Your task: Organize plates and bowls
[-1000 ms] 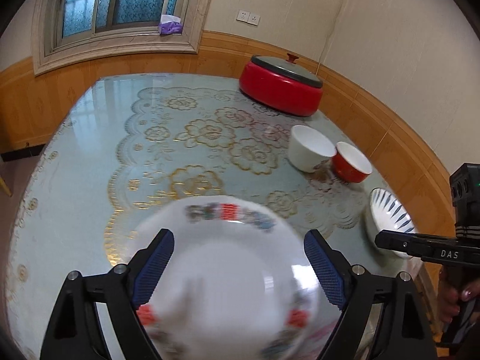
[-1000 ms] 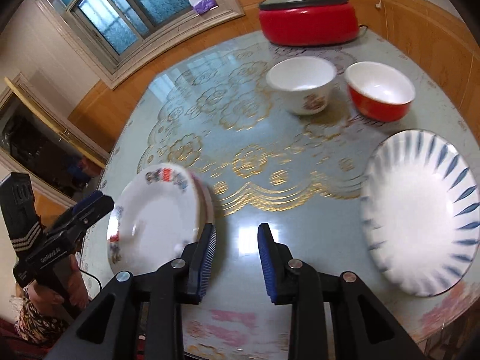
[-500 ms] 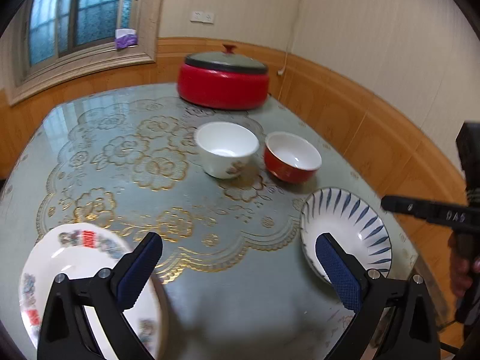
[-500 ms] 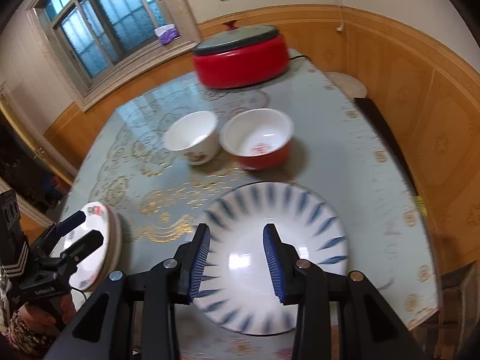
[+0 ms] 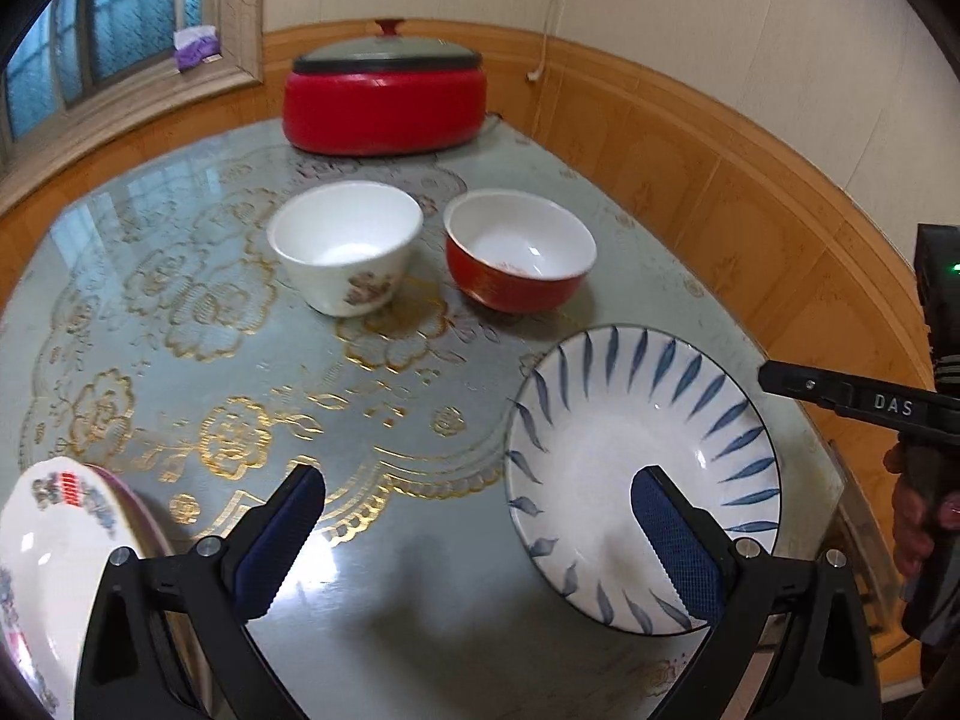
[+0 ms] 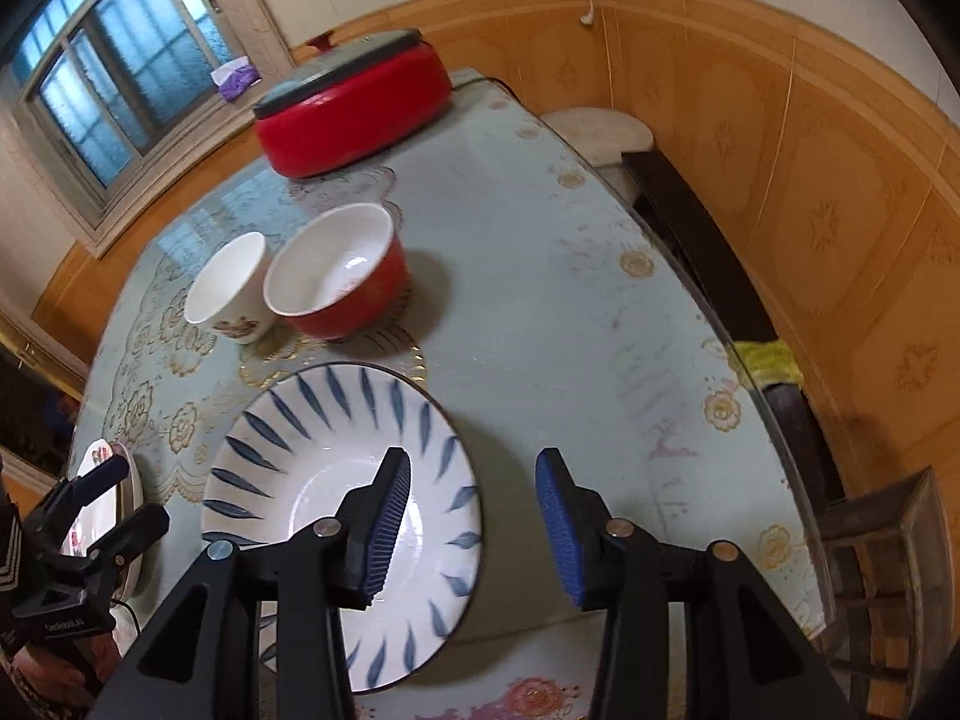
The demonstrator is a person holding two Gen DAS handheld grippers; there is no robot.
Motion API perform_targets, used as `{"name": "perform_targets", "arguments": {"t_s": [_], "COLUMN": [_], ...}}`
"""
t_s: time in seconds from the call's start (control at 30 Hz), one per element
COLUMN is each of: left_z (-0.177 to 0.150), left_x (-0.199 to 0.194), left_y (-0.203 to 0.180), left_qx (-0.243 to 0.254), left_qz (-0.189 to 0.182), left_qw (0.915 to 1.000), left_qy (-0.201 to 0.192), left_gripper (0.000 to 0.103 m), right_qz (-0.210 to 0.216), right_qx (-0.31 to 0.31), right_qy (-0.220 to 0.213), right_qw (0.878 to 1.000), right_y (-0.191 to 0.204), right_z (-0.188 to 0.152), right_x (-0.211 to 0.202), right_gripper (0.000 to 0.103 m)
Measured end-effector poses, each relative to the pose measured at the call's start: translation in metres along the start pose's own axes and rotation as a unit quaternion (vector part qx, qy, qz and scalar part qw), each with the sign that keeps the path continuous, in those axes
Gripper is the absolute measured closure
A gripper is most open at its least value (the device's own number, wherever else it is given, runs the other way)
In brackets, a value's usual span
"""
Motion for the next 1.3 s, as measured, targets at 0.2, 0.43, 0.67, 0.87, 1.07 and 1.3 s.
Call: {"name": "perform_targets", "arguments": {"t_s": [0.2,0.43,0.67,0.87,1.07,1.3], "left_z": [-0.003,-0.008,-0.022,-0.028,-0.028,-0.033], "left_x": [0.022,0.045,0.065,0.069,0.066,0.047], "left_y": [0.0,-0.006,-0.018,-0.025,-0.016,0.013], "left_qx": [-0.013,-0.016,0.009,0.029,0.029,0.021], "left_qz": [-0.004,-0.02,-0.028,-0.023,-0.015,0.012], "left_qw": [0.9995,0.9981,0.9956,0.9961,0.9966,0.9976], "left_qy": [0.028,0.055,0.089,0.081,0.075,0.065], "left_gripper": [0.0,0.002,0.053,0.077,0.081,0.082], "right_qz": [0.024,0.042,0.068,0.104,0.111,0.124], "right_qx": [0.021,0.023,0.018,0.032,0.026,-0.01], "right_qy": [0.026,0.046,0.063,0.076,0.084,0.095], "right_qw": [0.999,0.998,0.996,0.991,0.99,0.988], "right_y": [-0.008,-0.006,-0.007,-0.004,0.005,0.037], "right_z": [-0.006,-0.009,-0.011,-0.016,-0.018,-0.016], "right_x": [0.018,0.035,0.053,0.064,0.067,0.074], "right_gripper": [0.059,0.059,0.08,0.092,0.092,0.092]}}
Point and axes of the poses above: each gripper's, at about its wrist camera, not at the fingertips, and x roughly the way its jaws point, y to its left, z to its top, the point moved 1 cm from there along x, roughly the way its jaws point, and after that the axes turned 11 degrees about -x, right-handed, at the moved point
